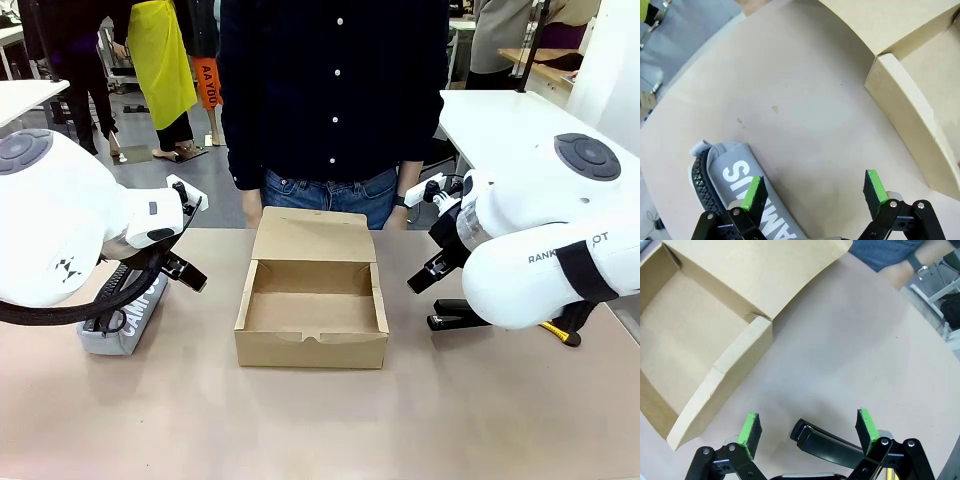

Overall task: Pack the items into the box.
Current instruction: Pick up the item specified by the human and place it in the Mailer Box.

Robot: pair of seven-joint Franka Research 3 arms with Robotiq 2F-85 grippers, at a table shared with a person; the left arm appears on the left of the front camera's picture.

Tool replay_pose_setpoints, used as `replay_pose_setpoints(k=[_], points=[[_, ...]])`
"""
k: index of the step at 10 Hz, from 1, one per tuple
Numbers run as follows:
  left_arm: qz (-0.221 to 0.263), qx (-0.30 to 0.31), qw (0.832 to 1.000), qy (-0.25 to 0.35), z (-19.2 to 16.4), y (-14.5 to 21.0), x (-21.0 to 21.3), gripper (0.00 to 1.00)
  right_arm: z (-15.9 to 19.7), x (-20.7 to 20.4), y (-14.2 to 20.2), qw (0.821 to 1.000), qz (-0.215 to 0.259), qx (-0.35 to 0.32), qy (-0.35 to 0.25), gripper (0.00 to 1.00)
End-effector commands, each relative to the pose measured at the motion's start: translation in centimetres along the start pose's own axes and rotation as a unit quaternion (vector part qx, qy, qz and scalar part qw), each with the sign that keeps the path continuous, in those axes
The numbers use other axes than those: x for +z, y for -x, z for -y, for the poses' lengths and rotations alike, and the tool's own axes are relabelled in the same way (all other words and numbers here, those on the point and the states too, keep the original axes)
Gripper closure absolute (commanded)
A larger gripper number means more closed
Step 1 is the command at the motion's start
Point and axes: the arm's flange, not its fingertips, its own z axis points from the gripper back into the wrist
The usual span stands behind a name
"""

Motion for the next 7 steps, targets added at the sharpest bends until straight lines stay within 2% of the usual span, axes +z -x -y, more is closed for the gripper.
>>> replay_pose_setpoints(k=[1,2,3,4,5,6,7], points=[[0.004,0.004,1.000,0.002,-0.5,0.4,1.7,0.00,0.9,2.2,0.0,0.999,-0.011,0.014,-0.045,0.00],[-0.002,0.012,1.000,0.019,-1.4,1.0,4.2,0.00,1.6,4.1,0.8,0.997,-0.004,-0.007,-0.079,0.00],[-0.006,0.062,0.997,0.037,-2.3,1.3,7.2,0.00,2.4,6.6,1.9,0.994,-0.007,-0.038,-0.100,0.00],[-0.020,0.117,0.992,0.048,-3.4,1.9,10.8,0.00,3.7,9.6,3.5,0.989,-0.008,-0.104,-0.108,0.00],[-0.023,0.189,0.980,0.052,-4.9,2.6,14.0,0.00,5.5,12.6,5.5,0.977,0.011,-0.157,-0.141,0.00],[0.015,0.242,0.965,0.102,-7.3,4.1,17.1,0.00,8.0,15.9,8.1,0.954,0.050,-0.220,-0.196,0.00],[0.064,0.289,0.936,0.189,-11.0,6.5,20.0,0.00,10.9,18.7,11.6,0.926,0.088,-0.286,-0.229,0.00]])
